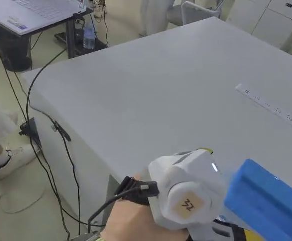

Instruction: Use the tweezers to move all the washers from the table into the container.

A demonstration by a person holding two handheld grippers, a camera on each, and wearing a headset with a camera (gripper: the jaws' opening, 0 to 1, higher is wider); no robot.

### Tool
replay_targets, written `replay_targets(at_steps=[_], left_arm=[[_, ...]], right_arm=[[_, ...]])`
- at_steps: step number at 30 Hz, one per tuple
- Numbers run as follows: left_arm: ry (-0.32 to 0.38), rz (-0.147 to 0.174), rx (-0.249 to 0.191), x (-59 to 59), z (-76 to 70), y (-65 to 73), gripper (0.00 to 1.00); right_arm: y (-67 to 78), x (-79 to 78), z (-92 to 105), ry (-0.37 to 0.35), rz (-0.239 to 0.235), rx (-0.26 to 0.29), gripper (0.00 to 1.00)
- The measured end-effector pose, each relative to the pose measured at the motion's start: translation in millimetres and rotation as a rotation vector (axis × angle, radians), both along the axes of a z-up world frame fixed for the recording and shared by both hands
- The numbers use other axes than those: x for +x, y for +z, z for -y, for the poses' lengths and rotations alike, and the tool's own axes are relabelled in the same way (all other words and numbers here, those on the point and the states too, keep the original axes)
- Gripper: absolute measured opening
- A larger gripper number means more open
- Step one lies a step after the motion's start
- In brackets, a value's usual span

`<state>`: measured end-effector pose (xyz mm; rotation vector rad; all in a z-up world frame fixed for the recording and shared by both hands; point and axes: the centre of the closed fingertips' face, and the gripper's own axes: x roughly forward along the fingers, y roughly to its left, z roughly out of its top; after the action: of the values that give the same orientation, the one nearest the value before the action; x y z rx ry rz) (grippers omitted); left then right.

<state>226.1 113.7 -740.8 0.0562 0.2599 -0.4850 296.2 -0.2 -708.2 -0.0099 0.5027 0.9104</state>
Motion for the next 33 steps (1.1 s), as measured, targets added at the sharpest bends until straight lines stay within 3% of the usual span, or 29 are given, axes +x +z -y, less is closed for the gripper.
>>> replay_targets(at_steps=[5,8,11,18,22,27,33], left_arm=[[-0.005,0.003,-0.037,-0.2,0.8,2.6,0.94],[-0.009,0.005,-0.048,0.4,1.5,3.1,0.94],[-0.020,0.000,-0.047,-0.1,3.0,2.2,0.94],[-0.022,0.012,-0.063,0.5,2.2,5.1,0.94],[-0.039,-0.003,-0.059,-0.9,4.8,2.0,0.93],[-0.057,-0.012,-0.062,-2.4,7.9,0.8,0.92],[-0.072,0.000,-0.078,-3.7,11.0,4.9,0.93]], right_arm=[[4.3,18.2,2.7,-0.064,0.034,0.011,0.02],[-0.9,35.9,8.1,-0.115,0.035,0.025,0.02],[-11.8,43.6,9.4,-0.140,0.023,0.018,0.02],[-41.5,46.6,6.2,-0.186,-0.032,-0.013,0.02],[-59.5,45.2,3.1,-0.169,-0.033,-0.085,0.02],[-75.3,47.2,4.9,-0.181,-0.057,-0.091,0.02],[-91.7,54.4,8.7,-0.182,-0.073,-0.112,0.03]])
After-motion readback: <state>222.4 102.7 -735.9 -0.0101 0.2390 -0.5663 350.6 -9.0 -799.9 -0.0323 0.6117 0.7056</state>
